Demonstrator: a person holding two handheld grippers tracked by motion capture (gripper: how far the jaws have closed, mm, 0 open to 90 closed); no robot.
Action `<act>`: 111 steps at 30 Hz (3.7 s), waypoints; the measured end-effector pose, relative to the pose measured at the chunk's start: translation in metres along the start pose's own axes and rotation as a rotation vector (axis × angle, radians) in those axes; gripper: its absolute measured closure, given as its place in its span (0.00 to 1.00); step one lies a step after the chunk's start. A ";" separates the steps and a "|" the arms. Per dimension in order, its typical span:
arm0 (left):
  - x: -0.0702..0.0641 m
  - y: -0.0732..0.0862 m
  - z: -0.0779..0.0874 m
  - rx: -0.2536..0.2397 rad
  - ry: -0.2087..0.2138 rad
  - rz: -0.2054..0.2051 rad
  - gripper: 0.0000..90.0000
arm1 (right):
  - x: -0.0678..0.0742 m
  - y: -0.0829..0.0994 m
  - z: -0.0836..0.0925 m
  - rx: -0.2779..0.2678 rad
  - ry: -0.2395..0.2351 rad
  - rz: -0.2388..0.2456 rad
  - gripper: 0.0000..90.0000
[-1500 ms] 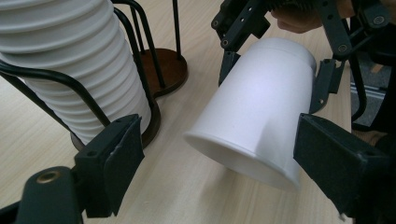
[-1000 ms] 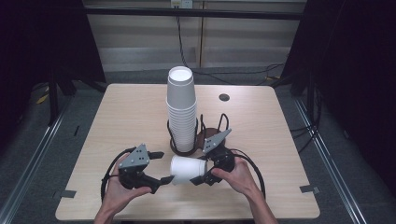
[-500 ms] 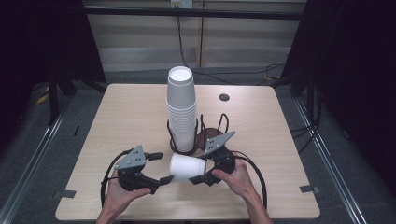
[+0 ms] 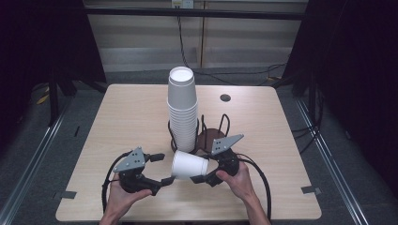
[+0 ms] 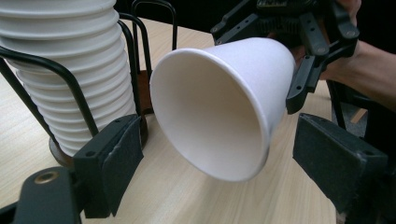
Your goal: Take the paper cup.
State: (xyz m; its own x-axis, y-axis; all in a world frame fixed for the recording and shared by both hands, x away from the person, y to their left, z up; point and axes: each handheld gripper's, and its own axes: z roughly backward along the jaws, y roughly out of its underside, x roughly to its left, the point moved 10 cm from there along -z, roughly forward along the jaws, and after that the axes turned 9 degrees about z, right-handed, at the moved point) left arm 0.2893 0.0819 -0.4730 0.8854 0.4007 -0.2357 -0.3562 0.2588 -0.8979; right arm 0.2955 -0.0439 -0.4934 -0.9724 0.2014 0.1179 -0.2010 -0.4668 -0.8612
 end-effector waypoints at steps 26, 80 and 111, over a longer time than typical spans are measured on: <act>-0.009 0.001 -0.010 -0.029 0.053 -0.007 0.17 | 0.010 -0.005 0.000 -0.190 -0.018 0.055 0.25; -0.013 -0.001 -0.020 -0.037 0.189 0.050 0.09 | 0.021 -0.009 -0.009 -0.179 -0.091 0.102 0.25; -0.010 -0.008 -0.014 -0.020 0.122 0.034 0.12 | 0.011 -0.009 -0.009 -0.193 0.033 0.105 0.14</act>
State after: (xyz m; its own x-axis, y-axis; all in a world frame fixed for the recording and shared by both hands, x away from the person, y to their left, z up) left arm 0.2879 0.0634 -0.4693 0.9029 0.2988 -0.3090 -0.3820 0.2285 -0.8955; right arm 0.2874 -0.0294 -0.4886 -0.9818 0.1899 0.0086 -0.0690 -0.3136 -0.9470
